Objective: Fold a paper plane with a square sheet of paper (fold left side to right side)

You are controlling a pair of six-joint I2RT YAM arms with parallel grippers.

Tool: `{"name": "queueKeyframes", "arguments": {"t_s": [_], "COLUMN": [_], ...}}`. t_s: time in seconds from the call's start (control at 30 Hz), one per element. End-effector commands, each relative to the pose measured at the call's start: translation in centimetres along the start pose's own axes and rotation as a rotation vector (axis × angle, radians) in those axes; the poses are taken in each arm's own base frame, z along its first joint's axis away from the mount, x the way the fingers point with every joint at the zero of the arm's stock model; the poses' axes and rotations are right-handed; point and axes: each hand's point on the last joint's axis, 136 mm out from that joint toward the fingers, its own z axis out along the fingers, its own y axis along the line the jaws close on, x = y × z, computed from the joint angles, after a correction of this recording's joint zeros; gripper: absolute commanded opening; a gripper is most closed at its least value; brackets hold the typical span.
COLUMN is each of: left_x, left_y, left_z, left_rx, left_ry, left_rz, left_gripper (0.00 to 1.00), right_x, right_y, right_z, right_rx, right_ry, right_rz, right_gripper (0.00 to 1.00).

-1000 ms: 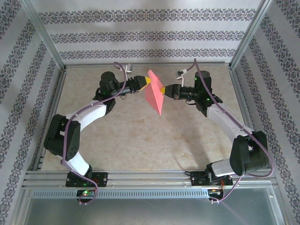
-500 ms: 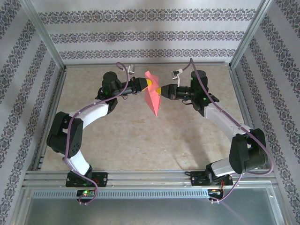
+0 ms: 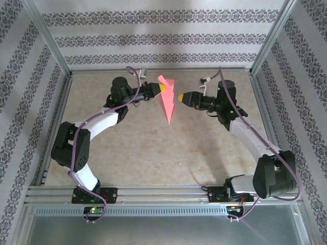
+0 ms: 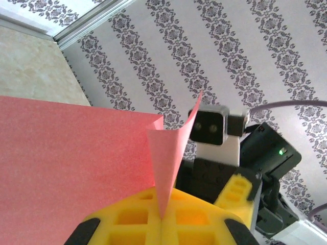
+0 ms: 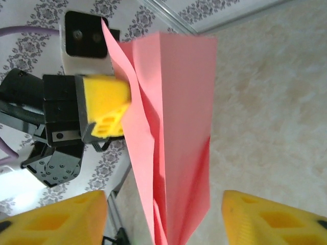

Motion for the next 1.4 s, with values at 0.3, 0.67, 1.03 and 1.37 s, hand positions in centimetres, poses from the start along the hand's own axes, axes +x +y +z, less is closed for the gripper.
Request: {"name": "queueKeyframes", "arguments": {"t_s": [0.3, 0.67, 1.03, 1.37], "left_x": [-1.0, -0.8, -1.0, -4.0], "left_y": [-2.4, -2.3, -0.7, 3.7], "left_z": [0.4, 0.3, -0.7, -12.7], "left_rx": [0.050, 0.056, -0.005, -0.530], "left_ry": [-0.017, -0.016, -0.036, -0.293], "left_rz": [0.075, 0.063, 0.076, 0.204], "left_gripper": [0.04, 0.04, 0.37, 0.58], "right_x": [3.4, 0.4, 0.3, 3.1], "right_y": [0.6, 2.8, 2.0, -4.2], "right_z": [2.5, 4.2, 3.9, -1.1], "right_rx": [-0.014, -0.068, 0.014, 0.760], "right_ry": [0.065, 0.045, 0.036, 0.215], "right_rz": [0.009, -0.041, -0.077, -0.421], "right_gripper": [0.75, 0.46, 0.00, 0.00]}}
